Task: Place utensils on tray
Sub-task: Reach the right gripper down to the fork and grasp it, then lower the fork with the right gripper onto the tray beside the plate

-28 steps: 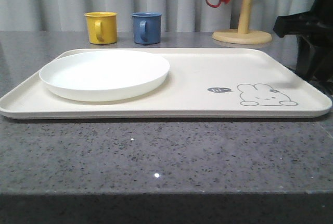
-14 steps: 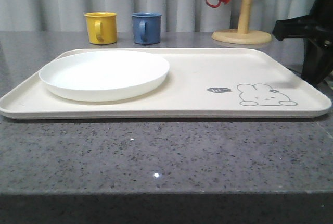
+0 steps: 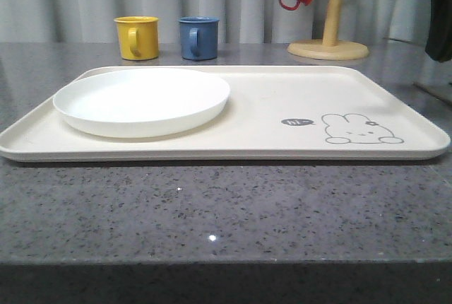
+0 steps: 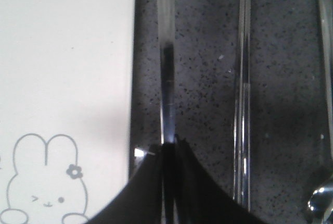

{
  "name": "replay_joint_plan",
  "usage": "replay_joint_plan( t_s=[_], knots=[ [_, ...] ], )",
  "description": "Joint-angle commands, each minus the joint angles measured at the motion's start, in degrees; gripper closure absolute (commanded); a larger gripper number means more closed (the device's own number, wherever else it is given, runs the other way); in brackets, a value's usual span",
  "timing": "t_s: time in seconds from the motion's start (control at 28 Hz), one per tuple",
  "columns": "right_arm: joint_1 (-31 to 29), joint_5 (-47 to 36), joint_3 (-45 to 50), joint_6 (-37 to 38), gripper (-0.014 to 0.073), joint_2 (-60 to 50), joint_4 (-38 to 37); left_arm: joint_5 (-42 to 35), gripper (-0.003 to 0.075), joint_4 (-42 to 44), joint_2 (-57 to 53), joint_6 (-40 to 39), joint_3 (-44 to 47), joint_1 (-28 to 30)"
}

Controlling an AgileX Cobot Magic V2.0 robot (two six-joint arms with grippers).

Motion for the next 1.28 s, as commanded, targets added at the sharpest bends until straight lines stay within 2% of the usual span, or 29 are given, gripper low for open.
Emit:
replay_joint_plan(
  t_s=[0.0,0.25,0.39,0.68,0.86,1.0,1.25],
  knots=[
    [4.09,1.42,-4.0,3.54,0.065,-2.06,-2.27,-4.75,0.0738,-0.71,0.66,-0.7,-1.56,-0.04],
    [16.21,1.3,-8.94,10.68,0.065,3.18,-3.25,-4.75,0.0738,-0.71,0.66,-0.7,-1.56,-0.04],
    [20.05,0.77,-11.52,15.78,0.065,6.8,-3.25,-4.75,0.0738,-0.71,0.66,-0.7,-1.56,-0.04],
    [21.49,-1.87,-13.95,25.61,0.065,12.57,-3.36,-4.75,0.0738,-0.71,0.66,-0.7,-1.56,-0.04],
    [21.49,-2.06,-13.95,27.42,0.0642,14.07,-3.49,-4.75,0.0738,-0.71,0.66,-0.7,-1.56,-0.04],
    [21.49,-1.97,-13.95,27.57,0.0565,15.33,-3.11,-4.75,0.0738,-0.71,0.66,-0.7,-1.56,-0.04],
    [21.49,-0.33,-15.7,27.57,0.0338,15.16,-2.91,-4.75,0.0738,-0.71,0.66,-0.7,-1.56,-0.04]
  ],
)
